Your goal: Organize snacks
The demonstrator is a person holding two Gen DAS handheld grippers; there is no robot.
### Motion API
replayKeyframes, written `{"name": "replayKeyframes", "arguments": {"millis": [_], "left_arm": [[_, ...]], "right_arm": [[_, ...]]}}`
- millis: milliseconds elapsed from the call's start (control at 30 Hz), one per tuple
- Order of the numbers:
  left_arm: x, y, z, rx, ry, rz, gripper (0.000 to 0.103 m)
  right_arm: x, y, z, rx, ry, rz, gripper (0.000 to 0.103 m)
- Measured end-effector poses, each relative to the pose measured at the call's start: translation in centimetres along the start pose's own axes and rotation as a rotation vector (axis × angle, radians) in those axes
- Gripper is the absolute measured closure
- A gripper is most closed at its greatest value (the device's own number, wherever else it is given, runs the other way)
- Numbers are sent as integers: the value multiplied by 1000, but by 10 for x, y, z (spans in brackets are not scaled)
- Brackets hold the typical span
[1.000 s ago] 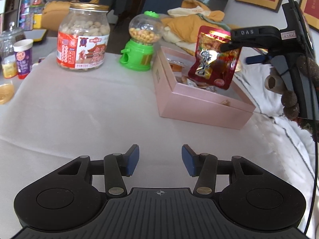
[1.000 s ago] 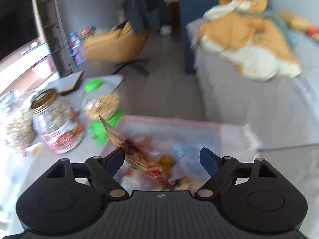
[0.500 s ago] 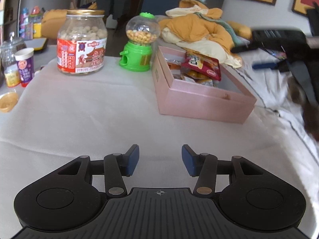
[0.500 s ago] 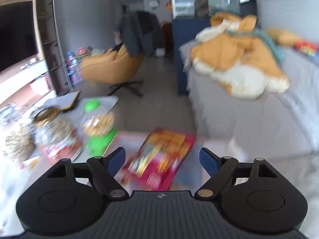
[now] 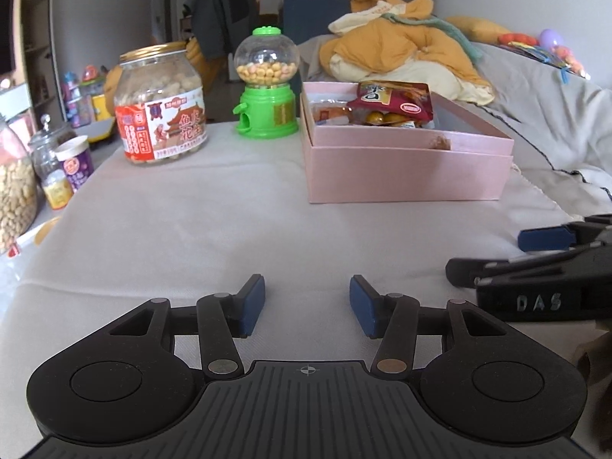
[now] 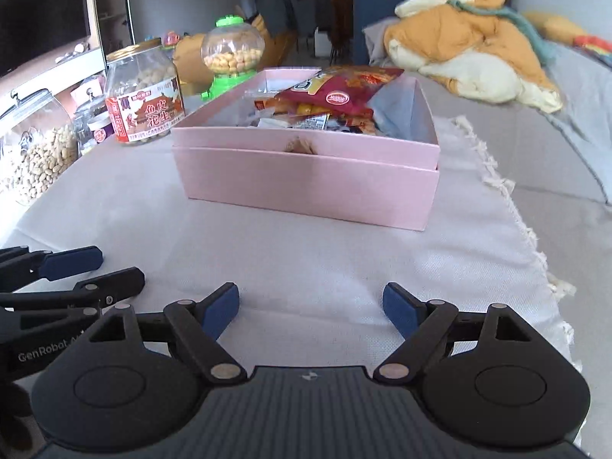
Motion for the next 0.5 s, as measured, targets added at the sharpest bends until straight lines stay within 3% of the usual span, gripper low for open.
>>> {"name": "replayKeyframes", "arguments": {"millis": [167, 333, 500], "left_arm": [[6, -13, 4, -24, -2, -39, 49], [6, -17, 5, -29, -8, -46, 49], [6, -15, 5, -20, -10, -40, 49]], "right_arm": [[5, -6, 8, -42, 19, 40, 5], [9, -9, 20, -45, -47, 55, 3], [8, -11, 21, -61, -55, 62, 0]]}}
Point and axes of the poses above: each gripper's, at about its wrist camera, not at the fingertips, and x roughly against the way its jaws point, y to its left, z to its underside, the point moved 2 cm from there along -x, roughly the way its jaws point, and after that the axes turned 5 degrees about -x, right-handed, at the moved point
